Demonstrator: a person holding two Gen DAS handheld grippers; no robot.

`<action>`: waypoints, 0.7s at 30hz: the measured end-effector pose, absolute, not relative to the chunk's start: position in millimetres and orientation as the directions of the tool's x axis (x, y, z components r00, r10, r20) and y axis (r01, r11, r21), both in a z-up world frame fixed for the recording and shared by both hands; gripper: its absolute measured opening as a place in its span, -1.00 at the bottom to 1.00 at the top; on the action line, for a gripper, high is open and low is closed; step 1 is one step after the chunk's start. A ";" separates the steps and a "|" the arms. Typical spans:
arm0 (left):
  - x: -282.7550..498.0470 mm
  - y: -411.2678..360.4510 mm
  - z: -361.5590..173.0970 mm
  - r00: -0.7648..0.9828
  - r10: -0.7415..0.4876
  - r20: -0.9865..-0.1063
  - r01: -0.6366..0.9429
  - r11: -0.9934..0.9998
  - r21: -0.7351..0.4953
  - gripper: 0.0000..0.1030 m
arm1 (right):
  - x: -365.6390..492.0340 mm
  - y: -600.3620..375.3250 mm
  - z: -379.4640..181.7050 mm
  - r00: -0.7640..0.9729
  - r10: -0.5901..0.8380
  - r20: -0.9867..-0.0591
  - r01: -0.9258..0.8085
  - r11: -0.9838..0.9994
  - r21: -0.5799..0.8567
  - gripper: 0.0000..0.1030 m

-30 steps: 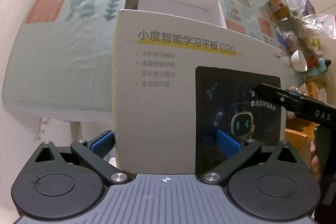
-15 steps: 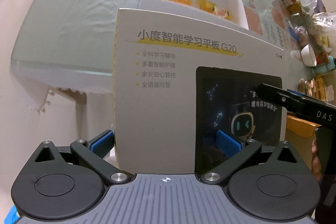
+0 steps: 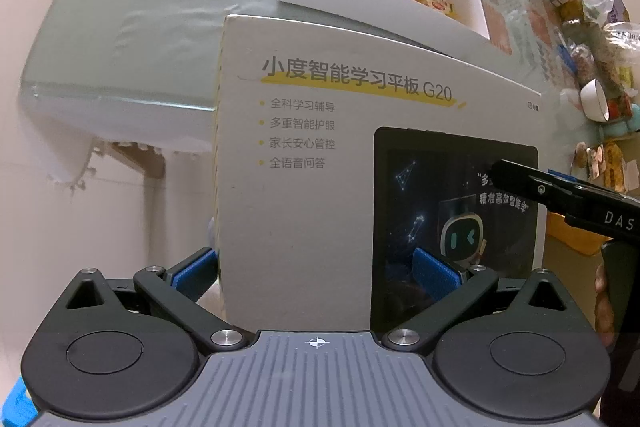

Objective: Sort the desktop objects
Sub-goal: 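Lift the tablet box with both tools and carry it past the white box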

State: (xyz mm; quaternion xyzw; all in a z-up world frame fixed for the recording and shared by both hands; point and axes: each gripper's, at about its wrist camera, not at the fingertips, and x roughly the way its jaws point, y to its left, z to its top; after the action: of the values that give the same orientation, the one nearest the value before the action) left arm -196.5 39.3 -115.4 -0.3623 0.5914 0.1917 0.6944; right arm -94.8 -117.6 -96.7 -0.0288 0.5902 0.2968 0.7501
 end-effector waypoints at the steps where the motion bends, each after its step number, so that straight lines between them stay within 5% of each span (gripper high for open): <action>1: -195.4 39.9 -115.7 0.226 -0.163 -0.960 -0.693 0.665 -0.276 1.00 | -94.0 -117.3 -97.1 0.127 0.411 -0.903 -0.477 0.823 0.307 1.00; 21: -155.9 60.5 -119.1 0.207 -0.196 -0.959 -0.626 0.727 -0.283 1.00 | -66.4 -118.3 -101.0 0.161 0.381 -0.911 -0.392 0.871 0.295 1.00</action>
State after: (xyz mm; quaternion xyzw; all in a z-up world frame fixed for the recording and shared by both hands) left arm -155.9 60.5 -119.1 -0.3364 0.6107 0.1536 0.7003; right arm -66.4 -118.3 -101.0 -0.0047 0.5961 0.2535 0.7619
